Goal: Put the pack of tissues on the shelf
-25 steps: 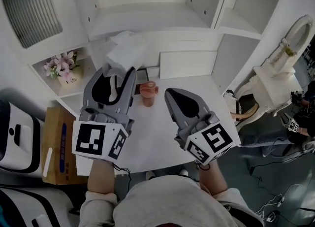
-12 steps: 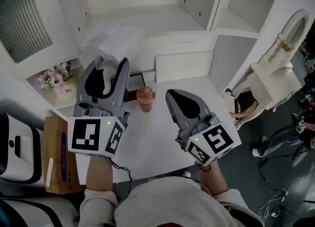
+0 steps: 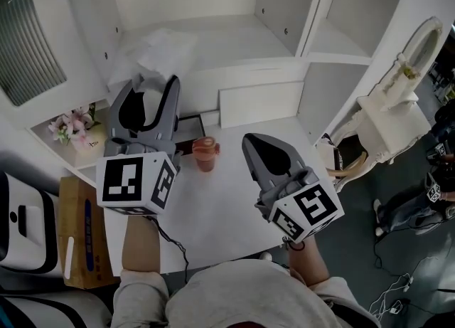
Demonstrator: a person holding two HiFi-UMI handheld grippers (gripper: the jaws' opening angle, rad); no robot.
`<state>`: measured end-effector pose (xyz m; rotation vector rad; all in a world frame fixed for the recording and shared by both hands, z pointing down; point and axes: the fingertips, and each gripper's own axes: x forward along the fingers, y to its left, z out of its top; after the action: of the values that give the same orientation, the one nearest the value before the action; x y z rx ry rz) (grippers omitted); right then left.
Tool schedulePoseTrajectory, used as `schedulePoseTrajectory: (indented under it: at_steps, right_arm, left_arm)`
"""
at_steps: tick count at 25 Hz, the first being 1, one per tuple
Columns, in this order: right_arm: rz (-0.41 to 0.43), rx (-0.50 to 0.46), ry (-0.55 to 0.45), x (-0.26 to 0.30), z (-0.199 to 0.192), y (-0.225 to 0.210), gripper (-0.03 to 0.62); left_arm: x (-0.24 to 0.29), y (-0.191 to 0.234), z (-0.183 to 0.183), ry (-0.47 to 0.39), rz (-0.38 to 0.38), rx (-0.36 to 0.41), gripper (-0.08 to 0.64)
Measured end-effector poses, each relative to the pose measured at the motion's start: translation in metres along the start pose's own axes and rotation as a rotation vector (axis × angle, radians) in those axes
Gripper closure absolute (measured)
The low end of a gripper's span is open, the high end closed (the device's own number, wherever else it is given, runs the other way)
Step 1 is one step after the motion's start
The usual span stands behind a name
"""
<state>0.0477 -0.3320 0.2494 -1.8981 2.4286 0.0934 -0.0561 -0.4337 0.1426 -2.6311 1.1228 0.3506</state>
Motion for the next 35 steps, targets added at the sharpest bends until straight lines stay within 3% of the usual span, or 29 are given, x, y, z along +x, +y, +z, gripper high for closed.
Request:
schedulePoseTrajectory:
  at_steps: [5, 11, 15, 21, 24, 27, 31, 35]
  right_arm:
    - [-0.006, -0.003, 0.017, 0.002, -0.001, -0.007, 0.591]
    - [0.003, -0.005, 0.032, 0.002, -0.004, -0.009, 0.592]
    - [0.005, -0.004, 0.041, 0.0, -0.007, -0.012, 0.591]
    - [0.009, -0.001, 0.041, -0.002, -0.008, -0.014, 0.591]
    - [0.018, -0.002, 0.042, -0.001, -0.009, -0.012, 0.591]
    - [0.027, -0.002, 0.041, 0.001, -0.009, -0.009, 0.592]
    - [0.038, -0.002, 0.04, 0.002, -0.009, -0.005, 0.591]
    - [0.036, -0.005, 0.039, 0.0, -0.008, -0.005, 0.591]
  left_arm:
    - [0.017, 0.008, -0.004, 0.037, 0.019, 0.007, 0.357]
    - [0.038, 0.011, -0.024, 0.15, 0.053, 0.082, 0.306]
    - [0.035, 0.012, -0.025, 0.134, 0.078, 0.086, 0.254]
    - [0.022, 0.014, -0.021, 0.104, 0.088, 0.039, 0.251]
    - [0.011, 0.013, -0.017, 0.068, 0.081, -0.014, 0.274]
    - [0.001, 0.015, -0.012, 0.042, 0.085, -0.045, 0.355]
    - [0.001, 0.015, -0.014, 0.058, 0.091, -0.031, 0.486]
    - [0.007, 0.015, -0.016, 0.08, 0.101, 0.0, 0.509]
